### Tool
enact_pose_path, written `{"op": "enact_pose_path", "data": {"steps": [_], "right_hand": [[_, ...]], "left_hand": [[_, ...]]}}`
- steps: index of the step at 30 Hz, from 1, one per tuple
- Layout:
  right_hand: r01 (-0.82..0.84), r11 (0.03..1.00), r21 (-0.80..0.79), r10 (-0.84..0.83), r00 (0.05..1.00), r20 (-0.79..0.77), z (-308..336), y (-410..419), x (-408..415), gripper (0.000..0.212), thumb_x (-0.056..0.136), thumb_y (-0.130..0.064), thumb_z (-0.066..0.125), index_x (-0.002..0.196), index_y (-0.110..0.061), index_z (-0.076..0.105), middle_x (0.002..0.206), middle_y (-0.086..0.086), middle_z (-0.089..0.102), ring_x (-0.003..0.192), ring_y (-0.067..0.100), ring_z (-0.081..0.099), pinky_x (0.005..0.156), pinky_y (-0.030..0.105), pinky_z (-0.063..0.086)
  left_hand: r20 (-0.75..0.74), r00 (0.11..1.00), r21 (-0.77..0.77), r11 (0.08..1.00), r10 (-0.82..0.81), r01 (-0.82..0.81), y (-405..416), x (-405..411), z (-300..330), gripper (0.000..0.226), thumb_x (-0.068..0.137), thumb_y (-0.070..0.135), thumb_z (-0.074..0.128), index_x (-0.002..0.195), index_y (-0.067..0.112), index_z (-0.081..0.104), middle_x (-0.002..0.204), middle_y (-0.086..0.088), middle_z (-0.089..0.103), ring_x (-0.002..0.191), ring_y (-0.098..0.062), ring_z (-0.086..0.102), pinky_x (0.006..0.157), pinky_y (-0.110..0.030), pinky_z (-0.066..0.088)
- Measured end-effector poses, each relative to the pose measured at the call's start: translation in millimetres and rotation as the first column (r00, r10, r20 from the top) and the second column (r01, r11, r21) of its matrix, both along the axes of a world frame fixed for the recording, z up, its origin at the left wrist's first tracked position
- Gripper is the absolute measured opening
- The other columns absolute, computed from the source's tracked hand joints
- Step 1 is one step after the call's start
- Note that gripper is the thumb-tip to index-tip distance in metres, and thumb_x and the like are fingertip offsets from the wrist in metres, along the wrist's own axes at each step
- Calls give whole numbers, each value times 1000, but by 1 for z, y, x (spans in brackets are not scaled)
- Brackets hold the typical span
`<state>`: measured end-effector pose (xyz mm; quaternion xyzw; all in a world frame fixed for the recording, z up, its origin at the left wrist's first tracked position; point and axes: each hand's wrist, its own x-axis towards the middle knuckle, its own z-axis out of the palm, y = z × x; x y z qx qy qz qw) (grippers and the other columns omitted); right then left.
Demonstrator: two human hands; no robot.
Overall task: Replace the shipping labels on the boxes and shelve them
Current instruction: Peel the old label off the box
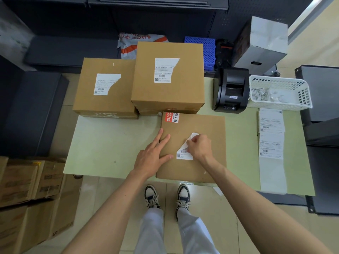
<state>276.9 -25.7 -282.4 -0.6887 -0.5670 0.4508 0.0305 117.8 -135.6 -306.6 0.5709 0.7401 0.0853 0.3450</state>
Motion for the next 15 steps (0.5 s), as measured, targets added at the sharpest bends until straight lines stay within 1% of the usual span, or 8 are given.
{"op": "enact_pose_path", "data": {"steps": [4,8,10,12,15], "right_hand": [[-75,996,37,75,997,11,2,-4,7,24,89,-7,51,73,8,63,73,16,66,62,27,62,53,30,50],[-167,980,109,164,986,39,9,-13,17,24,88,-6,49,70,8,56,64,12,56,56,26,47,51,33,40],[-197,971,138,193,980,46,11,-18,24,24,88,-7,48,70,8,54,62,12,53,56,27,45,52,37,41],[-234,959,159,226,972,63,13,-23,29,23,89,-8,48,70,5,53,63,11,54,57,28,47,54,38,43],[-305,932,198,288,951,108,20,-33,36,23,92,-11,48,69,-4,50,64,9,54,61,30,50,56,37,40]], "left_hand": [[-33,999,-13,1000,13,-14,0,0,0,80,94,62,54,158,47,9,162,29,-20,150,-12,23,103,-47,47],[-43,999,-15,1000,18,-19,1,0,-1,80,94,61,55,158,47,9,162,28,-19,151,-12,20,103,-50,46],[-51,999,-19,1000,16,-17,1,0,-2,80,94,61,55,158,47,10,162,27,-19,151,-12,20,104,-50,46],[-55,998,-28,999,14,-16,1,-2,-3,81,93,62,54,158,47,9,162,28,-20,151,-13,21,105,-50,45],[-55,998,-33,999,8,-10,2,-2,-5,81,93,64,54,158,48,8,162,28,-20,151,-15,22,103,-51,47]]}}
